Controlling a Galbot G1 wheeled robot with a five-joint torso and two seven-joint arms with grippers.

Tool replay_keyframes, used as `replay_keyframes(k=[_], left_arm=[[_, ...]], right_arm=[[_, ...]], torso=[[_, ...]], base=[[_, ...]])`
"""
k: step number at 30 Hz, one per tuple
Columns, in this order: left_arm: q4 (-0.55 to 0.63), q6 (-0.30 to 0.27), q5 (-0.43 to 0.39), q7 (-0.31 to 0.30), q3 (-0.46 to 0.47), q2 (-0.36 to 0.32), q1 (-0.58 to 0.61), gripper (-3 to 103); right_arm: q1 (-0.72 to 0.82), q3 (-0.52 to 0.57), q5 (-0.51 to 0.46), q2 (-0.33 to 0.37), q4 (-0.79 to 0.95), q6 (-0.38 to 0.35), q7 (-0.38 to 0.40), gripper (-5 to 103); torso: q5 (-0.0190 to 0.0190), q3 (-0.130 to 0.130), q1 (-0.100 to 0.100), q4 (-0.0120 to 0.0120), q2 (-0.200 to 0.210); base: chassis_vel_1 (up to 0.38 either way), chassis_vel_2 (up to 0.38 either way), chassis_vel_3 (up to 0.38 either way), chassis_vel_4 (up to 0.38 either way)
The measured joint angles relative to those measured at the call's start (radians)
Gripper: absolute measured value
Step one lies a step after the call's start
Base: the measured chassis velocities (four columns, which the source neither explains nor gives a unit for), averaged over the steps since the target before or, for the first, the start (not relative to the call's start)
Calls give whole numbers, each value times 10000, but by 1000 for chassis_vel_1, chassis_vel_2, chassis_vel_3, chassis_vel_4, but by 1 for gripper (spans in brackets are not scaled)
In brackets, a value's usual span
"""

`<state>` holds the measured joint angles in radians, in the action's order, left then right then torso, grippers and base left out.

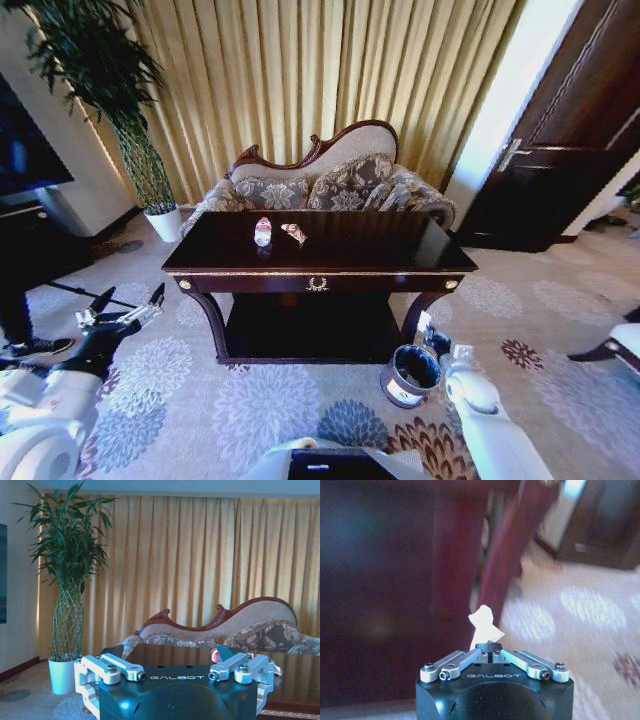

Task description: Move to the front of the table and place the trash on the table into the trash bin.

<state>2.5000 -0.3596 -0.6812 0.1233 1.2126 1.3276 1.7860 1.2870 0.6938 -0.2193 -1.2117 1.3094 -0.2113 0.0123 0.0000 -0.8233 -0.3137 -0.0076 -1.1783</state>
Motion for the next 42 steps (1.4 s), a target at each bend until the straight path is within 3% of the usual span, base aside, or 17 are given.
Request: replay_keyframes(k=[8, 15, 21, 23, 31, 33, 37, 39, 42], left_arm=[[0, 26, -4, -10, 72, 149, 64, 100], [0, 99, -2, -11, 141, 157, 89, 100], [2, 186, -1, -6, 176, 111, 63, 100], [3, 199, -3, -8, 203, 86, 46, 100], [3, 180, -24, -34, 214, 87, 9, 100], [2, 173, -27, -34, 214, 87, 7, 100], [3, 161, -35, -36, 214, 89, 6, 100], [2, 161, -36, -36, 215, 91, 9, 100], [2, 160, -39, -36, 223, 89, 13, 100]], right_arm=[[-1319, -311, 596, -246, -3202, 404, 165, 0], [-2190, -382, 492, -381, -4047, 445, 273, 3], [-2586, -416, 492, -473, -4111, 432, 421, 30], [-2589, -415, 494, -469, -4095, 421, 430, 30], [-2463, -387, 273, -319, -3952, 288, 445, 68], [-2455, -378, 198, -309, -3928, 244, 447, 68], [-2411, -357, 82, -285, -3876, 182, 448, 90], [-2405, -354, 79, -285, -3875, 179, 449, 90], [-2378, -321, 73, -286, -3868, 176, 448, 98]], torso=[[3, -2, -5, -1, 3], [-2, -1, -5, 4, 3], [0, -2, -5, 3, 3], [-1, -1, -5, 2, 3], [1, -1, -5, -1, 3], [0, -2, -5, 0, 3], [-1, -1, -5, 1, 3], [0, -1, -4, 1, 3], [0, -1, -5, 2, 3]], base=[[0, 0, 0, 0], [0, 0, 0, 0], [0, 0, 0, 0], [0, 0, 0, 0], [0, 0, 0, 0], [0, 0, 0, 0], [0, 0, 0, 0], [0, 0, 0, 0], [0, 0, 0, 0]])
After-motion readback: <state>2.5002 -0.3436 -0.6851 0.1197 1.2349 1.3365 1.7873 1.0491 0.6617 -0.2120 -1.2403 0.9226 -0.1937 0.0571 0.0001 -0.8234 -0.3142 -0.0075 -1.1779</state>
